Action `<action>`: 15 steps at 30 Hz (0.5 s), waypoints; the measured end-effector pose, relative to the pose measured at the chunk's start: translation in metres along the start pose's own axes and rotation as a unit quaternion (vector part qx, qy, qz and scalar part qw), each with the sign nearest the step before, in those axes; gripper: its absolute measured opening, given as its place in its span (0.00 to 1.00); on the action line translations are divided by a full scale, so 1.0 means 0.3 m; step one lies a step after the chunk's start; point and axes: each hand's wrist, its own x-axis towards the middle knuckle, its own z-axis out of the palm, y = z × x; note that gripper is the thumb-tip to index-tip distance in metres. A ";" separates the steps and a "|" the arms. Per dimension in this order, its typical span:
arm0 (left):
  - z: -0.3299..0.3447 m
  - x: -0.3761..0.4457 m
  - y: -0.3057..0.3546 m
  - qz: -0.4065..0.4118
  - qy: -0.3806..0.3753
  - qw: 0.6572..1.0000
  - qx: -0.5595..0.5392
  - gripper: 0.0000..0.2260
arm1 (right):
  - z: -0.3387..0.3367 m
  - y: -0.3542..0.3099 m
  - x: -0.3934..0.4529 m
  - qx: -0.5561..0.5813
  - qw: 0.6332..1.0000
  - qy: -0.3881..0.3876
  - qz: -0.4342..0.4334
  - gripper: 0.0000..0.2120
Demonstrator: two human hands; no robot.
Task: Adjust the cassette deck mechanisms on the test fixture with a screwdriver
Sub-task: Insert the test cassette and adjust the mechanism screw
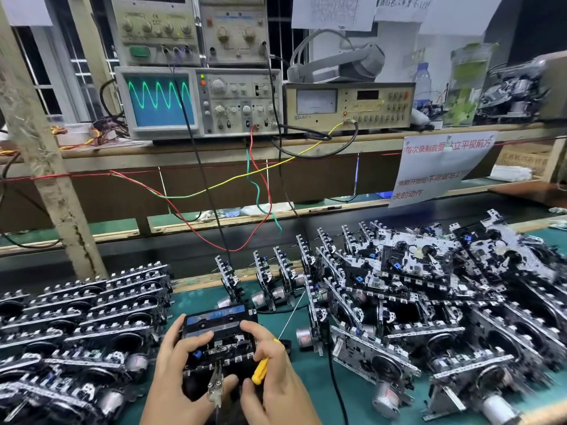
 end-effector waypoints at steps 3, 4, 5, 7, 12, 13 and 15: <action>0.001 0.001 -0.009 -0.002 0.001 1.000 -0.004 0.30 | 0.000 0.000 0.001 0.004 1.000 -0.001 -0.002 0.18; 0.000 0.000 -0.012 -0.001 0.001 1.000 -0.004 0.30 | -0.001 0.000 0.001 0.005 1.000 -0.001 -0.003 0.19; 0.001 0.000 -0.014 0.000 0.001 1.000 -0.004 0.30 | 0.000 0.001 0.001 0.004 1.000 -0.001 -0.003 0.19; 0.001 0.000 -0.016 -0.001 -0.001 1.000 -0.003 0.30 | 0.001 0.002 0.001 0.002 1.000 0.004 -0.002 0.19; -0.001 -0.001 -0.009 -0.001 0.000 1.000 -0.007 0.29 | 0.002 -0.003 -0.001 -0.003 0.999 0.033 -0.002 0.19; -0.001 -0.001 -0.008 -0.001 0.001 1.000 -0.005 0.30 | 0.002 -0.003 -0.002 -0.006 0.999 0.045 -0.003 0.20; 0.000 -0.001 -0.006 -0.002 0.000 1.000 -0.001 0.31 | -0.002 -0.003 -0.002 -0.016 0.997 0.072 -0.010 0.22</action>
